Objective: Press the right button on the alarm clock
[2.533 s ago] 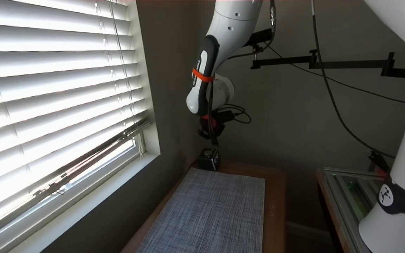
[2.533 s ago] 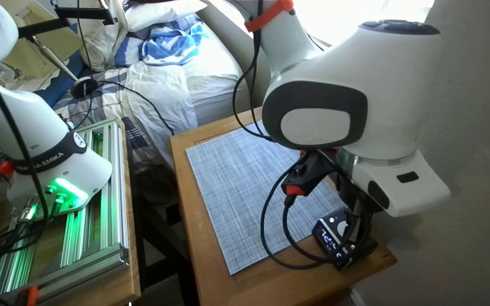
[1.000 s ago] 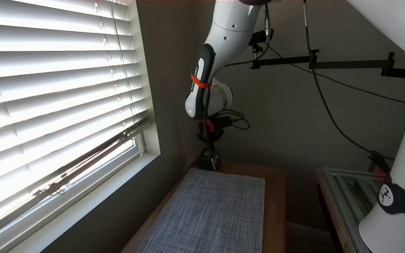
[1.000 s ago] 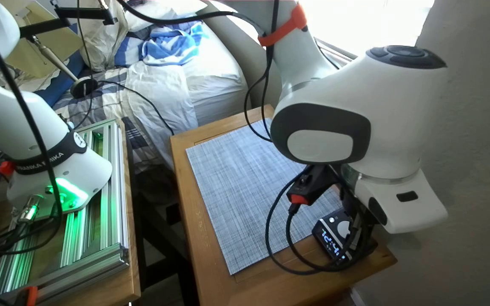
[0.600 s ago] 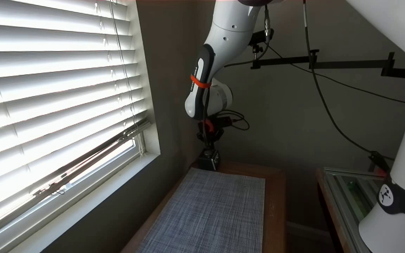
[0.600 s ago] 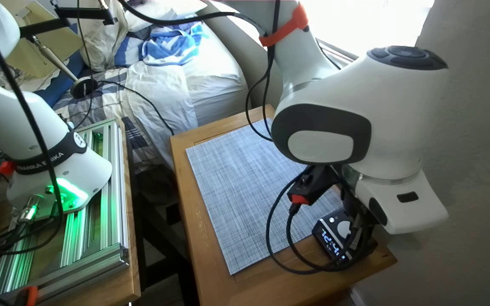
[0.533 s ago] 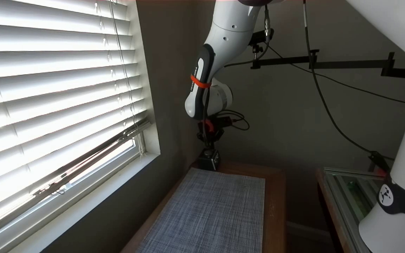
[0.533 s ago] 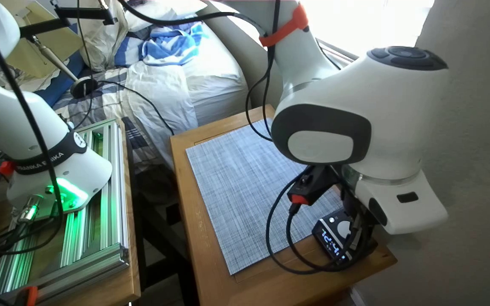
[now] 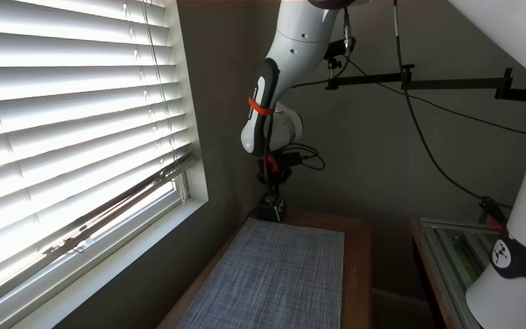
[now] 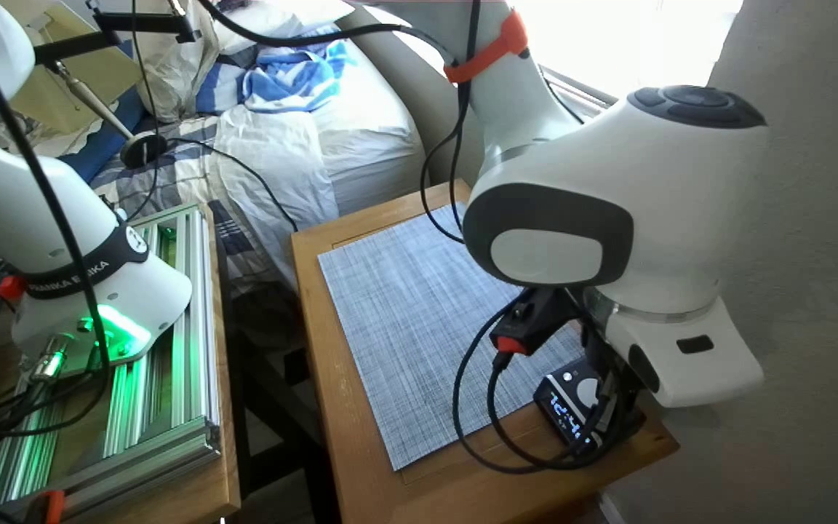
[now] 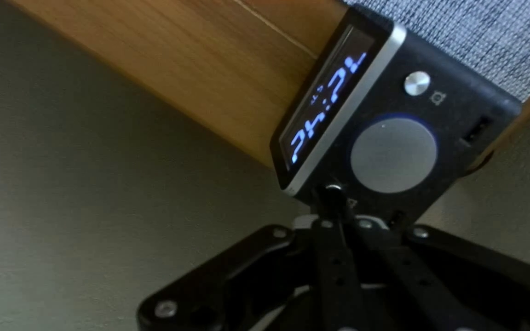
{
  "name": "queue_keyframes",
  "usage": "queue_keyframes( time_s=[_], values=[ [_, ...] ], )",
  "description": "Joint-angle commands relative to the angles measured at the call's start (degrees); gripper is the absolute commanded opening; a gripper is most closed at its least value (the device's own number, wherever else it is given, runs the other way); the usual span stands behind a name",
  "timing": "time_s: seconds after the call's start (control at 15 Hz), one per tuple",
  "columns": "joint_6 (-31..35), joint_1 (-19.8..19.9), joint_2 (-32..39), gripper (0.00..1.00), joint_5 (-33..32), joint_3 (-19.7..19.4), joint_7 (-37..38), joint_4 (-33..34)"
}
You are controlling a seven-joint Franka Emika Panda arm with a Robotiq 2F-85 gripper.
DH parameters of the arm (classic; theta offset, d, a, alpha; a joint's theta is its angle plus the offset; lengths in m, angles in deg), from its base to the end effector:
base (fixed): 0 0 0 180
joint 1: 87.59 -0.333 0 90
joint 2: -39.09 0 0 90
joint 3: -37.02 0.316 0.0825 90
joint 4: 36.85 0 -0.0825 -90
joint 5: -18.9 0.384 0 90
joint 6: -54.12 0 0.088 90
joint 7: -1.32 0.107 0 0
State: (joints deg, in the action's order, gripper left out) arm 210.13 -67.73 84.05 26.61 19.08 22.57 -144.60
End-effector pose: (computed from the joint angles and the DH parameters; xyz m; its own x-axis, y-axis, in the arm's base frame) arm 0.5012 -0.3864 0.1151 0.4953 -0.8554 0.1516 -0.8685 -0.4844 0.1050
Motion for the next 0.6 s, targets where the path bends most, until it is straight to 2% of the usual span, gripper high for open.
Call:
queue_keyframes(
  time_s=[0.0,0.53],
  values=[
    [0.8,1.3,1.6,0.00,2.3,1.0,-1.9,1.9],
    [1.0,1.5,1.6,0.00,2.8,1.6,-2.0,2.1]
  ],
)
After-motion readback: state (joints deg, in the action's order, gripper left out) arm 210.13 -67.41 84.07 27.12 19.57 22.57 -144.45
